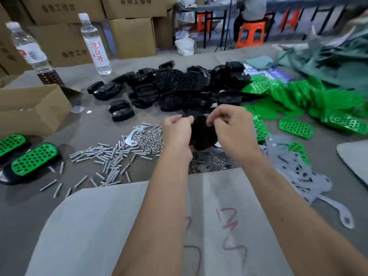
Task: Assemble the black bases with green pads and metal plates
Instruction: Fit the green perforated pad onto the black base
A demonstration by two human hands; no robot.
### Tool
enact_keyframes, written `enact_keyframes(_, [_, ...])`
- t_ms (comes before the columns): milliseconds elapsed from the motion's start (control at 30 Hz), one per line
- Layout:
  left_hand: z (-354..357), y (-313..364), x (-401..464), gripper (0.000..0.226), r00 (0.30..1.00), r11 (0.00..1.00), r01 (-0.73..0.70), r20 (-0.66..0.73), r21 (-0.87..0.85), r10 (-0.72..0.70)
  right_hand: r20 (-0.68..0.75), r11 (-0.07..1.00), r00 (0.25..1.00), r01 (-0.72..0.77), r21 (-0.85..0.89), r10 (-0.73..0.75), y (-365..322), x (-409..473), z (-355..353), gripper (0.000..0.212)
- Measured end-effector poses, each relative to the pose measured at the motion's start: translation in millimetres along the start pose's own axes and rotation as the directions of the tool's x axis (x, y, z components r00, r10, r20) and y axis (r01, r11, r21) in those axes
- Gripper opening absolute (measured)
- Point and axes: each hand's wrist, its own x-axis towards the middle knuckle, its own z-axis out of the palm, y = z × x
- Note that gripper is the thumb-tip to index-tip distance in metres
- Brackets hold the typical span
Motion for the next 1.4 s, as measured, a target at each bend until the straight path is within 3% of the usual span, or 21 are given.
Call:
enact_keyframes(100, [35,-21,-4,0.018,0.999,0.997,-0.039,0.004,0.060,0.039,-0.232,0.955,0.969,-0.145,-0.258,0.085,28,8,-48,0.024])
enact_keyframes(200, [60,-29,-15,0.019,0.992,0.998,0.029,0.124,0.049,-0.034,-0.287,0.717,0.922,-0.383,-0.582,0.259,61,18,-89,0.025])
enact_keyframes(267, [71,-32,-22,0.020,0.971,0.993,0.116,0.212,0.004,-0.114,-0.274,0.575,0.851,-0.509,-0.641,0.449,74,21,-107,0.048])
enact_keyframes(333, [78,-34,-29,0.009,0.949,0.982,0.184,0.267,-0.029,-0.170,-0.254,0.545,0.806,-0.558,-0.625,0.534,79,25,-117,0.072])
enact_keyframes(467, [76,-29,-36,0.006,0.933,0.969,0.240,0.288,-0.059,-0.214,-0.301,0.606,0.800,-0.593,-0.530,0.520,79,33,-124,0.062])
enact_keyframes(567, [63,-21,-39,0.009,0.929,0.944,0.272,0.305,-0.188,-0.207,-0.348,0.809,0.885,-0.437,-0.392,0.309,73,33,-121,0.040])
enact_keyframes(633, [50,-16,-38,0.010,0.939,0.929,0.259,0.294,-0.265,-0.178,-0.335,0.933,0.914,-0.304,-0.194,0.228,60,34,-109,0.039])
enact_keyframes(667, [43,-13,-37,0.010,0.948,0.928,0.240,0.275,-0.286,-0.160,-0.275,0.963,0.924,-0.266,0.036,0.266,50,33,-99,0.037])
enact_keyframes(700, [36,-12,-36,0.010,0.958,0.934,0.213,0.250,-0.287,-0.142,-0.171,0.914,0.931,-0.259,0.312,0.322,39,31,-87,0.031])
enact_keyframes(733, [27,-11,-35,0.012,0.970,0.948,0.174,0.213,-0.266,-0.118,-0.025,0.787,0.936,-0.281,0.549,0.351,28,28,-74,0.021])
enact_keyframes(800, [8,-9,-30,0.015,0.992,0.978,0.074,0.119,-0.196,-0.052,0.196,0.596,0.933,-0.345,0.725,0.301,13,18,-48,0.015])
enact_keyframes(900, [-21,-8,-22,0.017,0.998,0.994,-0.064,-0.001,-0.088,0.064,0.342,0.583,0.919,-0.390,0.713,0.196,8,1,-14,0.022])
enact_keyframes(1033, [-51,-13,-20,0.020,0.974,0.977,-0.206,-0.103,-0.060,0.200,0.387,0.660,0.920,-0.329,0.676,0.062,16,-16,8,0.030])
enact_keyframes(1267, [-63,-15,-18,0.021,0.958,0.954,-0.286,-0.047,-0.090,0.283,0.367,0.807,0.929,-0.192,0.559,-0.033,16,-24,9,0.030])
enact_keyframes(1400, [-61,-16,-18,0.025,0.951,0.946,-0.309,-0.038,-0.093,0.307,0.354,0.815,0.935,-0.206,0.541,0.002,16,-25,10,0.028])
